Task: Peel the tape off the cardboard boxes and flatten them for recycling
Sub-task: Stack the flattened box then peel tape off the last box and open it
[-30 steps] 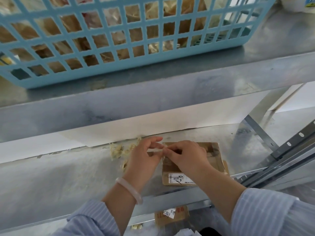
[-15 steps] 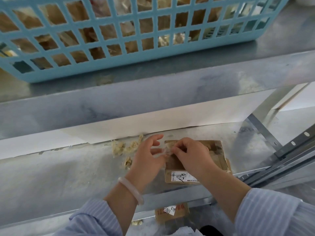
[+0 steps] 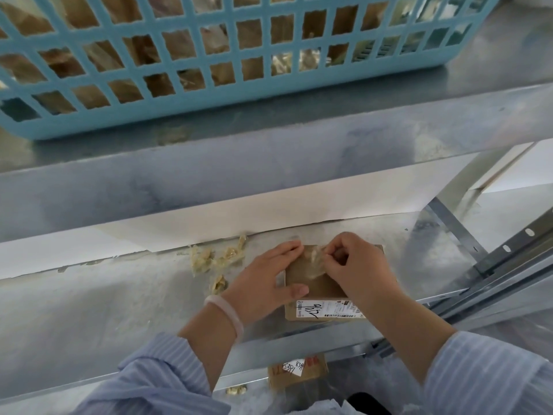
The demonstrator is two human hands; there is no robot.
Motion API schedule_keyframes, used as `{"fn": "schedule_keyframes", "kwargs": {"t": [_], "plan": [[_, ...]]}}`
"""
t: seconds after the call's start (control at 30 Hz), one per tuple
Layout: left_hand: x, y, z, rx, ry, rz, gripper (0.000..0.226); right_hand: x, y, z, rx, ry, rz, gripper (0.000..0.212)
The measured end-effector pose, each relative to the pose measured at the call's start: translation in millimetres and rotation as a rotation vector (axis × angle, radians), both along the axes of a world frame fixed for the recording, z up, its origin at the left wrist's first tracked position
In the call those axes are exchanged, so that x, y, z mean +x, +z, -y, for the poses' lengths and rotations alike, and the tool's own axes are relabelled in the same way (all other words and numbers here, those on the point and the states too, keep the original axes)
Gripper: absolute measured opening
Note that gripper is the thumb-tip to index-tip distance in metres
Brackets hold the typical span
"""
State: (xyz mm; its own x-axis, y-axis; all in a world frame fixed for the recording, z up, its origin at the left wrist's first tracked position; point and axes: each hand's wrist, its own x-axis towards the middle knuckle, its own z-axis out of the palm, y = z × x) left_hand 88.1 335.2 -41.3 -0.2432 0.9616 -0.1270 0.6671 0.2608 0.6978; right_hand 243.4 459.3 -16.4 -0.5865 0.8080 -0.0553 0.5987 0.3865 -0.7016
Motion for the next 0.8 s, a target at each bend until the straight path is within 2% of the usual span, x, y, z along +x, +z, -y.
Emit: {"fn": "schedule_keyframes", "kwargs": {"t": [0.1, 0.23, 0.37, 0.5, 0.67, 0.73, 0.8], "plan": [[2.8, -3.2, 0.7, 0.008, 0.033, 0.019, 0.075, 9.9, -0.5, -1.3, 0.012, -0.055, -0.083, 0.023], [8.5, -7.0, -1.7, 0.038, 0.087, 0.031, 0.071, 12.2, 0.7, 5.9, 0.018, -0.095, -0.172, 0.023], [19.6, -11.9, -2.2, 0.123, 0.152, 0.002, 0.063, 2.7, 2.3, 13.0, 0.037, 0.022, -0.046, 0.012], [26.0, -12.9, -2.1, 0.16, 0.162, -0.045, 0.055, -3.8, 1.6, 17.3, -0.033, 0.041, -0.028, 0.022], [24.9, -10.6, -1.3, 0.107, 0.144, -0.07, 0.06, -7.5, 8.5, 10.7, -0.114, 0.008, -0.009, 0.022], [24.2, -10.5, 0.1, 0.089, 0.143, -0.063, 0.063, -4.2, 14.6, 4.2, -0.086, -0.03, -0.006, 0.024], [24.2, -10.6, 0.6, 0.081, 0.15, -0.043, 0.064, 0.4, 18.6, 0.5, 0.041, 0.01, 0.051, 0.026]]}}
